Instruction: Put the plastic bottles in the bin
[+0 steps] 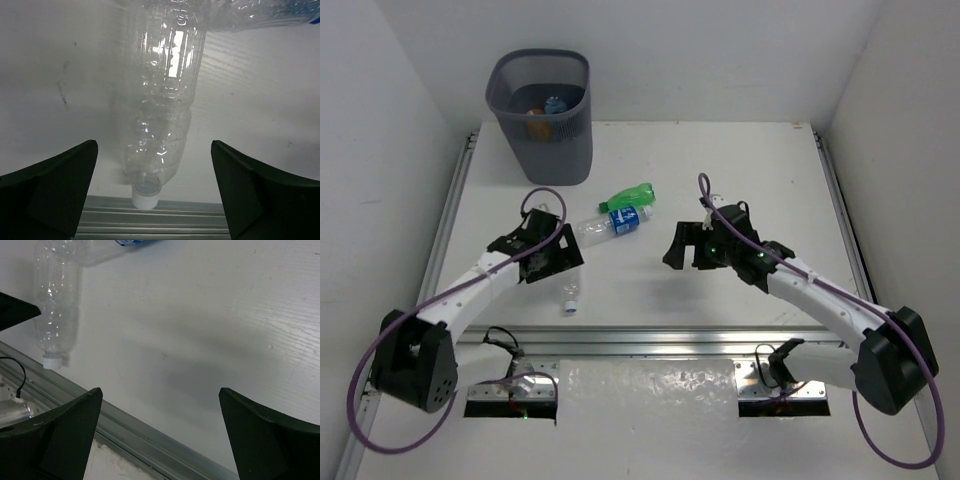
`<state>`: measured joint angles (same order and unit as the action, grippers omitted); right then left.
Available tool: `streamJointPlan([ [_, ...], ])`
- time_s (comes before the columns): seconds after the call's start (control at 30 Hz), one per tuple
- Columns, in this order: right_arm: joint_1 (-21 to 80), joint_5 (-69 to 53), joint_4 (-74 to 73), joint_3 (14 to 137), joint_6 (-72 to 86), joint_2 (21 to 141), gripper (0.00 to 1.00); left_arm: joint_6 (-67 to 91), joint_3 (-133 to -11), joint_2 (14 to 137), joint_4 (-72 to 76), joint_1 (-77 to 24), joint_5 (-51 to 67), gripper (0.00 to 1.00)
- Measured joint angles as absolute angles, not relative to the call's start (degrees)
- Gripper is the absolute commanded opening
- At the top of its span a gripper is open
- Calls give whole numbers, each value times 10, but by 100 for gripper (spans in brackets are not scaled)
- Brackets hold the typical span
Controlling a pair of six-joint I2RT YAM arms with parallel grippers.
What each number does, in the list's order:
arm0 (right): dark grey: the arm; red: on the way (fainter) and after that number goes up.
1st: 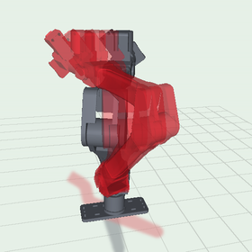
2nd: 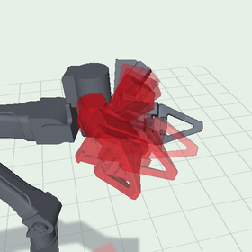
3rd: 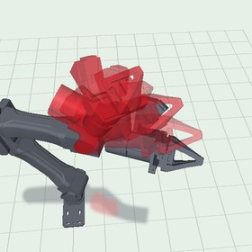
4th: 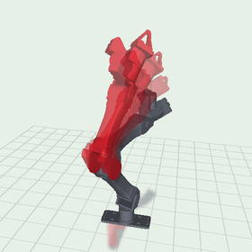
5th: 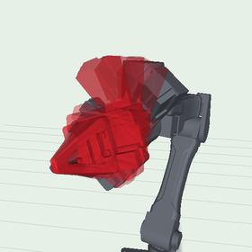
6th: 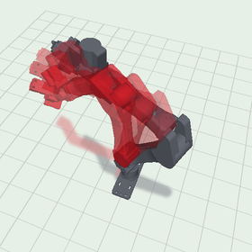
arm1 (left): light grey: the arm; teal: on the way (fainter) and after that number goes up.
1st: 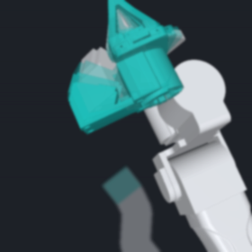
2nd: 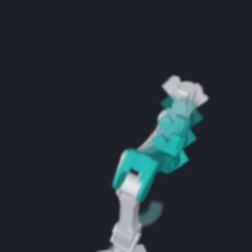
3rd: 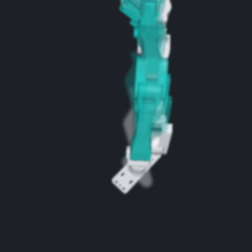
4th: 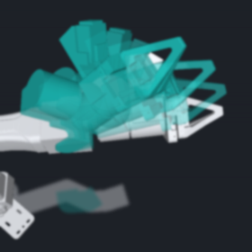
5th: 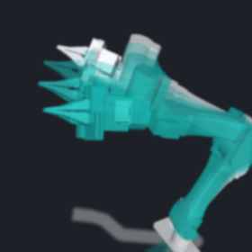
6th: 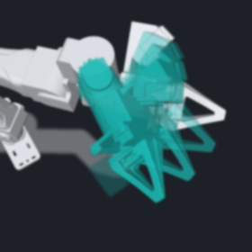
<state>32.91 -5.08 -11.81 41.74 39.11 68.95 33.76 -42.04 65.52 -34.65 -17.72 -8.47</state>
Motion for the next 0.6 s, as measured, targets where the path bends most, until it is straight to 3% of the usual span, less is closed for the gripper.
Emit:
streamJointPlan([
  [0.2, 319, -57, -135, 413, 362, 668, 99, 342, -415, 745, -293, -177, -70, 78],
  [0.3, 316, -61, -136, 411, 354, 667, 99, 351, -416, 770, -278, -177, -82, 58],
  [0.5, 312, -66, -138, 407, 345, 662, 99, 379, -411, 775, -262, -166, -136, 56],
  [0.57, 312, -66, -138, 406, 344, 658, 99, 381, -404, 773, -250, -150, -137, 29],
  [0.6, 312, -66, -138, 405, 343, 656, 99, 380, -404, 773, -244, -144, -136, 0],
])
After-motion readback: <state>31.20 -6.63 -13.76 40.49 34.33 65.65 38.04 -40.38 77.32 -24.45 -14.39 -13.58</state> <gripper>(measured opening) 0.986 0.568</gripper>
